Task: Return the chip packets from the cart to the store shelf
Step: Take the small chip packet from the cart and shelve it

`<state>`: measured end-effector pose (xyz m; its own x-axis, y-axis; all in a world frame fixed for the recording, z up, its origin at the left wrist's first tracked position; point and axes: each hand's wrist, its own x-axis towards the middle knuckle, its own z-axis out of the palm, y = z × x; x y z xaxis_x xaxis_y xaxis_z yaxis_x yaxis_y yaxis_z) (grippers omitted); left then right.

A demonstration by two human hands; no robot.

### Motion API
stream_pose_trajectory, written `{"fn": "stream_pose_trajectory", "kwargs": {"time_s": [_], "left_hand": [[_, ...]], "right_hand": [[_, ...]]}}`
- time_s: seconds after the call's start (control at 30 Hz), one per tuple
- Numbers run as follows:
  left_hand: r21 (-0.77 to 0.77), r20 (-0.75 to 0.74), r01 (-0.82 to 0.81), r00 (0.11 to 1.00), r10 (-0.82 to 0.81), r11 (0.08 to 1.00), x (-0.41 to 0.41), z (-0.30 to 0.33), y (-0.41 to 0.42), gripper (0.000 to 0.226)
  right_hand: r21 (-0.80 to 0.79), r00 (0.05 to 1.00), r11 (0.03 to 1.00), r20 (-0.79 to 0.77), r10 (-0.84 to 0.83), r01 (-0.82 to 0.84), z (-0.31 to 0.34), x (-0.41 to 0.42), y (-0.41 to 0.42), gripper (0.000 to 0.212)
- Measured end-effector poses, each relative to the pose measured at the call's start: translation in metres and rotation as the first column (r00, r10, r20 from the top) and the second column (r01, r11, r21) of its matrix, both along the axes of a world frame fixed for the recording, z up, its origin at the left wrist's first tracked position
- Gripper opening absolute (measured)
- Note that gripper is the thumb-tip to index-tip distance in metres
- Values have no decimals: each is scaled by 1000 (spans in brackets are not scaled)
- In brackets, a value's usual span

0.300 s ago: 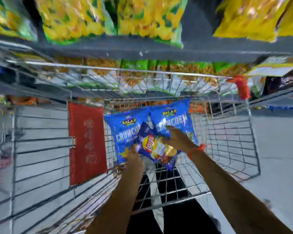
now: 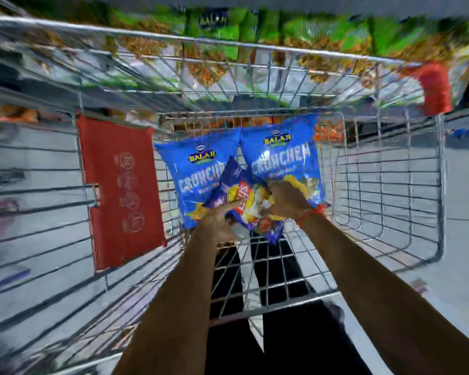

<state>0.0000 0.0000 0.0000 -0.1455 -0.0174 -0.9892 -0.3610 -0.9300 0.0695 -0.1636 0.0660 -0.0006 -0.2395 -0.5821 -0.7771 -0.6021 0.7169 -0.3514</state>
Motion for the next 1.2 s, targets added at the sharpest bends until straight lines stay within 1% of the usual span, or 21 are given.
{"fn": "stream_pose_trajectory", "kwargs": {"time_s": [0.03, 0.1, 0.17, 0.23, 0.33, 0.37, 0.4, 0.43, 0.47, 0.5, 0.53, 0.57, 0.6, 0.7, 0.77, 0.83, 0.9, 0.97, 1.07, 1.2], "left_hand": [[2, -15, 35, 999, -34, 999, 0, -1, -2, 6], [49, -52, 69, 996, -66, 996, -5, 5, -1, 9], [-31, -40, 103, 994, -104, 994, -7, 6, -1, 24], [-164, -46, 85, 995, -94, 983, -7, 15, -1, 29], [-289, -54, 7, 998, -24, 957, -9, 29, -9, 7], [-335, -70, -14, 997, -10, 942, -9, 37, -13, 14], [-376, -107, -41, 994, 0, 926, -10, 44, -17, 25], [-404, -154, -75, 988, 13, 912, -10, 50, -22, 32], [-415, -220, -138, 974, 47, 899, -12, 62, -26, 32], [-415, -282, -213, 954, 98, 885, -13, 73, -31, 27], [-426, -332, -270, 935, 128, 864, -14, 86, -36, 20], [-457, -362, -298, 923, 130, 838, -15, 96, -40, 14], [-513, -377, -297, 921, 99, 806, -15, 110, -45, 11], [-659, -421, -276, 906, -39, 700, -7, 159, -61, 26], [-739, -440, -271, 888, -136, 617, -2, 191, -76, 37], [-803, -431, -276, 881, -195, 528, 1, 228, -87, 38], [-833, -454, -326, 864, -215, 447, 5, 268, -96, 42], [-847, -483, -377, 840, -247, 376, 9, 306, -105, 40], [-873, -483, -414, 807, -340, 258, 13, 363, -118, 39], [-868, -482, -483, 763, -431, 115, 15, 431, -139, 36]], "right_hand": [[0, 1000, 1000, 23, 20, -20, -4, -2, 0, 66], [-15, 996, 999, 80, -31, 32, 2, -7, -1, 69], [-27, 980, 990, 146, -136, 141, 11, -12, -1, 71], [-14, 944, 966, 216, -248, 257, 17, -17, -1, 71], [-59, 890, 922, 290, -351, 383, 39, -20, -4, 78], [-72, 862, 900, 332, -384, 429, 47, -20, -7, 78], [-77, 829, 879, 379, -410, 470, 59, -18, -11, 73], [-95, 815, 861, 390, -429, 499, 70, -14, -15, 67], [-117, 804, 845, 400, -441, 521, 83, -9, -19, 61], [-153, 787, 820, 422, -451, 551, 93, -5, -23, 57], [-192, 773, 795, 447, -451, 575, 105, -2, -29, 57], [-228, 762, 770, 461, -454, 597, 117, 1, -34, 61], [-260, 758, 749, 467, -455, 610, 132, 4, -39, 64], [-338, 719, 666, 528, -451, 665, 174, 10, -55, 51], [-401, 711, 611, 557, -429, 683, 205, 14, -66, 56], [-456, 720, 581, 584, -376, 674, 239, 19, -75, 66], [-517, 730, 534, 592, -341, 669, 274, 22, -85, 61], [-591, 752, 477, 591, -292, 650, 310, 26, -92, 59], [-691, 787, 387, 582, -203, 611, 366, 30, -104, 58], [-784, 826, 266, 554, -106, 561, 436, 33, -118, 57]]}}
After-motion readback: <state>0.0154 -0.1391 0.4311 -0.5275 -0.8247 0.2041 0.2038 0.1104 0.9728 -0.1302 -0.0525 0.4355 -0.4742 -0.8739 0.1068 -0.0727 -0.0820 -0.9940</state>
